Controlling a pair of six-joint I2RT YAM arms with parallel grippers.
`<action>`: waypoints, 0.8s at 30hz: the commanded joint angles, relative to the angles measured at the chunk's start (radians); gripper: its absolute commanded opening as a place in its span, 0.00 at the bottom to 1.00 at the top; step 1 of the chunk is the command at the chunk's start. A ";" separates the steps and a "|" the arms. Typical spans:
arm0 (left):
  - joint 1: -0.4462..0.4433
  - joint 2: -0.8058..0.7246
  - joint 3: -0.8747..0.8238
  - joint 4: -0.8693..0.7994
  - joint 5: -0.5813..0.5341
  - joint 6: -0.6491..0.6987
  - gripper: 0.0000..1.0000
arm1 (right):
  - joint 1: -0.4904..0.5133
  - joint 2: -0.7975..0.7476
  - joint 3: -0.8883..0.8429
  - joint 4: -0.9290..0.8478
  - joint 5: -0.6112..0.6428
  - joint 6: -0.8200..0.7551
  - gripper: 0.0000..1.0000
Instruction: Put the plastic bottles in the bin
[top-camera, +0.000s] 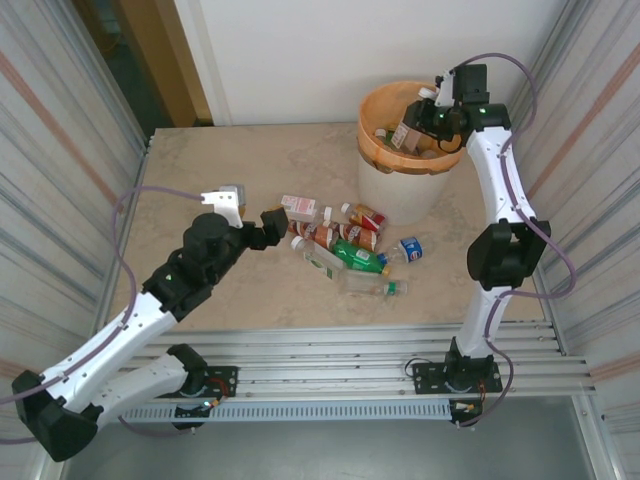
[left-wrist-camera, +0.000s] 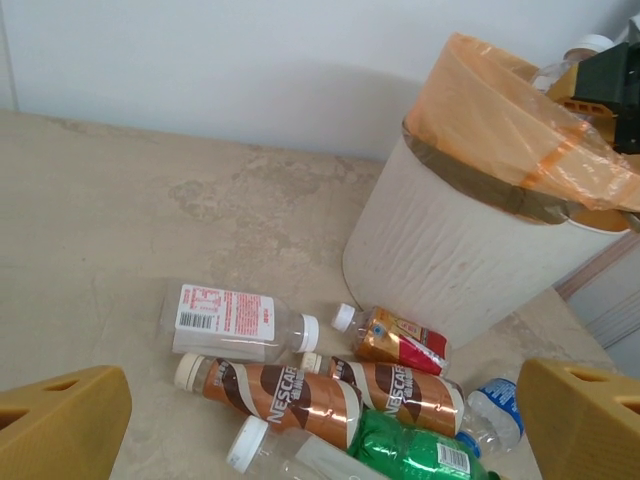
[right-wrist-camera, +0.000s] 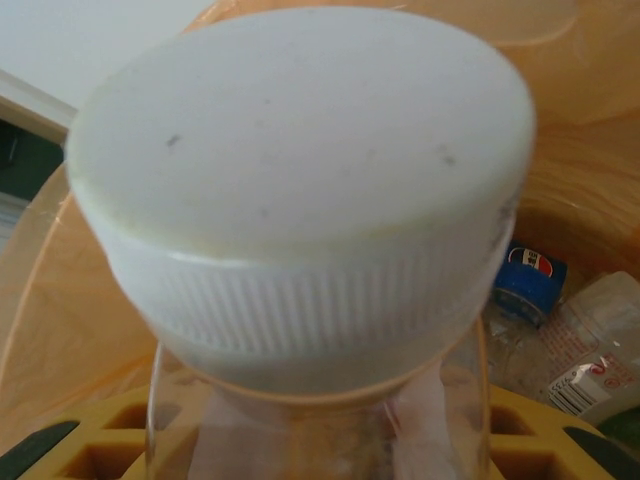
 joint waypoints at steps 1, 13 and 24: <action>0.004 0.016 0.008 -0.036 -0.042 -0.066 0.99 | 0.004 0.010 0.055 -0.031 0.001 -0.047 0.50; 0.002 0.074 0.004 -0.095 -0.052 -0.187 0.99 | 0.003 -0.023 0.153 -0.105 0.050 -0.083 0.66; -0.059 0.223 -0.017 -0.112 -0.055 -0.405 0.99 | 0.037 -0.256 -0.014 -0.135 0.188 -0.132 0.87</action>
